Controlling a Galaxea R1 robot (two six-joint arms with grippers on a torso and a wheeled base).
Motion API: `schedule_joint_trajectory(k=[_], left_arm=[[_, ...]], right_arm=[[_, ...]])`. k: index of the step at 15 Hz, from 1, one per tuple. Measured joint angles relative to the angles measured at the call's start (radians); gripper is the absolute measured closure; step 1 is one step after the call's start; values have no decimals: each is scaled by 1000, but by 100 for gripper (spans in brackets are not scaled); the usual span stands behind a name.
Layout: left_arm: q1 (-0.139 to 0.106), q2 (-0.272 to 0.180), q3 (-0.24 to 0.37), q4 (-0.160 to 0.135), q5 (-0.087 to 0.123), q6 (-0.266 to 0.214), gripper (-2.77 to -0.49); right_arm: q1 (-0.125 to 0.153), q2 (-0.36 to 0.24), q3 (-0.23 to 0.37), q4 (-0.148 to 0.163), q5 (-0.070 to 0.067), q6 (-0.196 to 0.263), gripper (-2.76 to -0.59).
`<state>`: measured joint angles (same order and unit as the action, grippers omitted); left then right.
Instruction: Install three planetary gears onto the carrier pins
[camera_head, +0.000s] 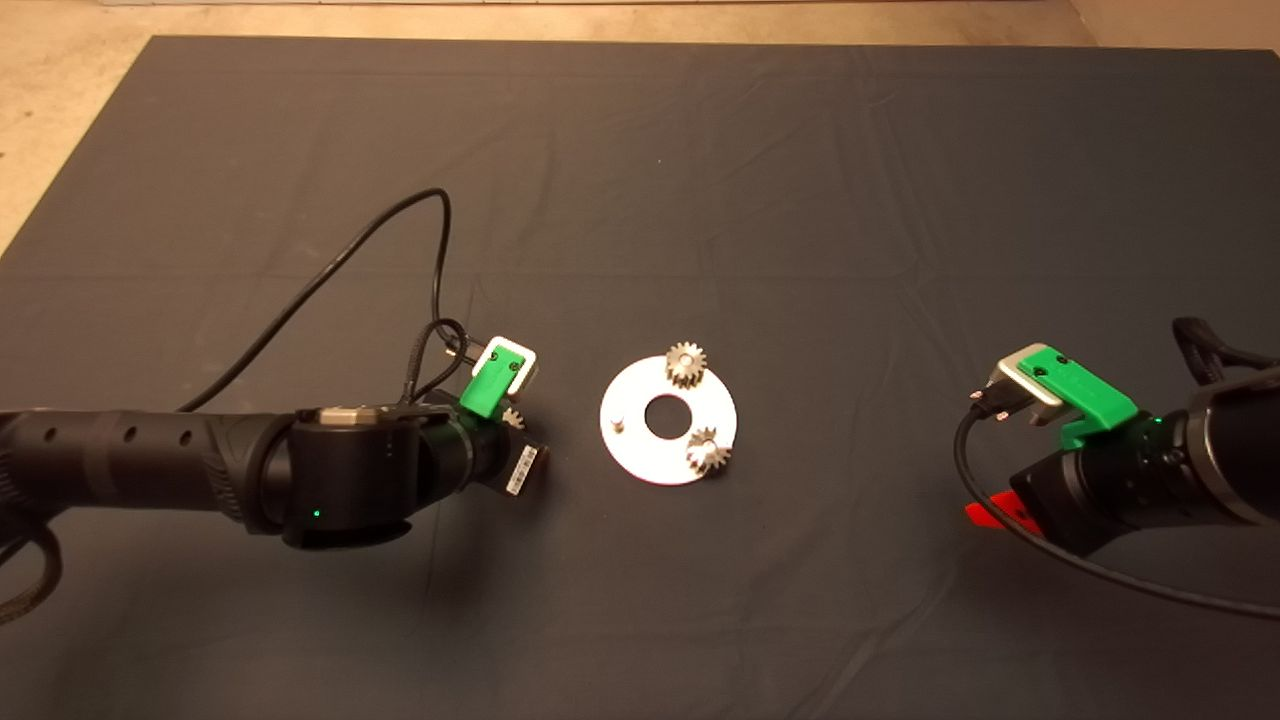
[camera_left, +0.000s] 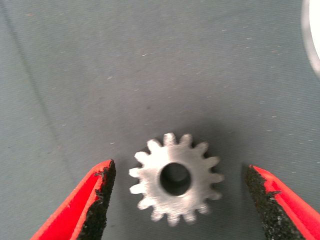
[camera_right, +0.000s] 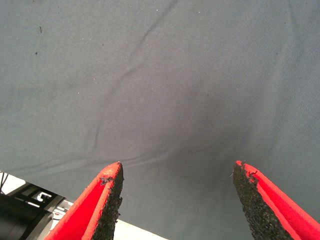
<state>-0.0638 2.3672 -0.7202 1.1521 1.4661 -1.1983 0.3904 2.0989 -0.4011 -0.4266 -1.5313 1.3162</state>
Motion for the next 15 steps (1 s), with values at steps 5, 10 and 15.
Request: schedule_joint_trajectory(k=[5, 10, 15], left_arm=[[0, -1, 0, 0, 0, 3, -160], [0, -10, 0, 0, 0, 3, -148], [0, -30, 6, 0, -7, 7, -125]], right_arm=[[0, -10, 0, 0, 0, -3, -161], [0, -15, 0, 0, 1, -10, -161], [0, -24, 0, 0, 0, -11, -161]])
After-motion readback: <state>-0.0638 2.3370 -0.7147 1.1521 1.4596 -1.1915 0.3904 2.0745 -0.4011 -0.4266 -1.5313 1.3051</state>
